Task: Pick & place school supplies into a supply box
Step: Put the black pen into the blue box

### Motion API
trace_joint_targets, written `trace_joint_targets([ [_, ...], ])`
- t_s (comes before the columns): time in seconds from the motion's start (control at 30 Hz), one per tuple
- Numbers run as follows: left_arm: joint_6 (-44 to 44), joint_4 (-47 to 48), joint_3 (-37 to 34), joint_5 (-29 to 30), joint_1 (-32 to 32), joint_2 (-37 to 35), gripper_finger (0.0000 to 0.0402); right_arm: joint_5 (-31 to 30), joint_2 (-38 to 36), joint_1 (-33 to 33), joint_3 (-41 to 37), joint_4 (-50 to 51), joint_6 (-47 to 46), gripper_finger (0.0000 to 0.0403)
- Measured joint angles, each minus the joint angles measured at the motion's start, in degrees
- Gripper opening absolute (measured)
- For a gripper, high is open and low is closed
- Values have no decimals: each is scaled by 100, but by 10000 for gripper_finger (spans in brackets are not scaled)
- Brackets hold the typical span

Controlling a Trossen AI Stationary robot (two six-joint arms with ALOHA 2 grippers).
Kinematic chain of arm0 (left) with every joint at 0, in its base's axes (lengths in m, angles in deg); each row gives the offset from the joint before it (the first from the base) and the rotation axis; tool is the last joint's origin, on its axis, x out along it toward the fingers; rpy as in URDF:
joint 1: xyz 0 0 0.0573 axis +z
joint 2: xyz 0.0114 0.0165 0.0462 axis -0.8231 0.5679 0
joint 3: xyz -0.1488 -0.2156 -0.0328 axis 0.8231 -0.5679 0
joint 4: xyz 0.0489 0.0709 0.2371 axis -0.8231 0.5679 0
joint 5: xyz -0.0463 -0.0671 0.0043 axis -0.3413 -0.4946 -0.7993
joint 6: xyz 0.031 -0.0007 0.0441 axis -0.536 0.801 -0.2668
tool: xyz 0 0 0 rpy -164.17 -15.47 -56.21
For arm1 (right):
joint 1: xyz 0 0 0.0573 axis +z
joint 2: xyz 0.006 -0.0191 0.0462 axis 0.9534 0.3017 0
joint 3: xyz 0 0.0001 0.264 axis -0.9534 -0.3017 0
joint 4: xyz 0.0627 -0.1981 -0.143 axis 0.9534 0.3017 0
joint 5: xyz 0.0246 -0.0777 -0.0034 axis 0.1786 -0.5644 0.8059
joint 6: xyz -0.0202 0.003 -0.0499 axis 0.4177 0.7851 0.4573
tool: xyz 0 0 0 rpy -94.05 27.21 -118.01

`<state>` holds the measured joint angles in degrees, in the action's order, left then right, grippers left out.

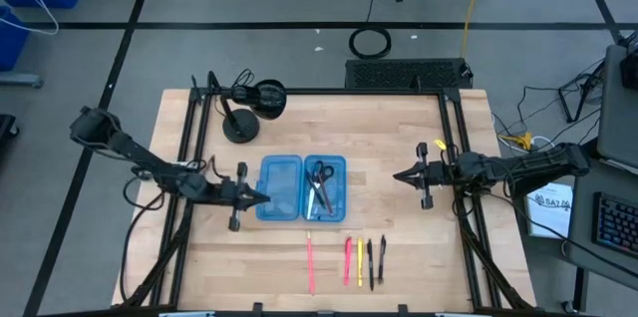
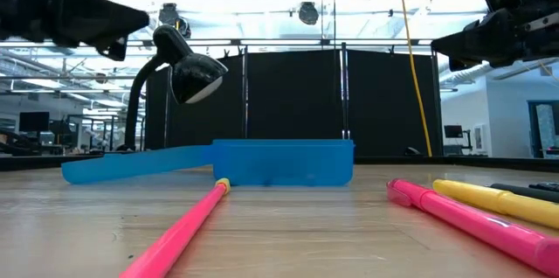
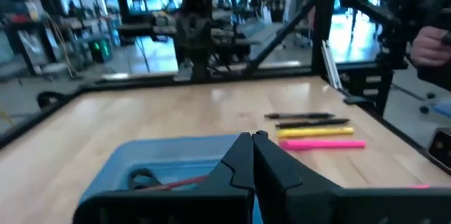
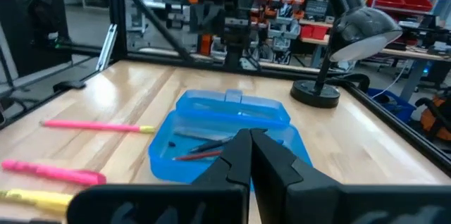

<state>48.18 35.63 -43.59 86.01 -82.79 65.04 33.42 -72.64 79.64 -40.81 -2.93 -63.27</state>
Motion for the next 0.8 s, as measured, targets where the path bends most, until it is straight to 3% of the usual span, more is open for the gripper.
trace_joint_targets([
  [0.1,-53,-205,-326,139,46,-294,2,-18,0,0,0,-23,-33,0],
  [0.2,429,147,-492,583,253,-481,3,-34,-1,0,-1,78,-42,0],
  [0.33,770,707,-500,380,511,-596,3,-450,3,2,0,58,-216,0],
  [0.53,16,562,-498,-40,454,-965,3,-1176,10,-2,-1,-254,-653,0],
  [0.67,1,547,-493,218,477,-1106,15,-1464,7,2,151,-434,-792,0],
  [0.8,-5,546,-494,649,564,-1111,17,-1573,243,34,795,294,-1227,0],
])
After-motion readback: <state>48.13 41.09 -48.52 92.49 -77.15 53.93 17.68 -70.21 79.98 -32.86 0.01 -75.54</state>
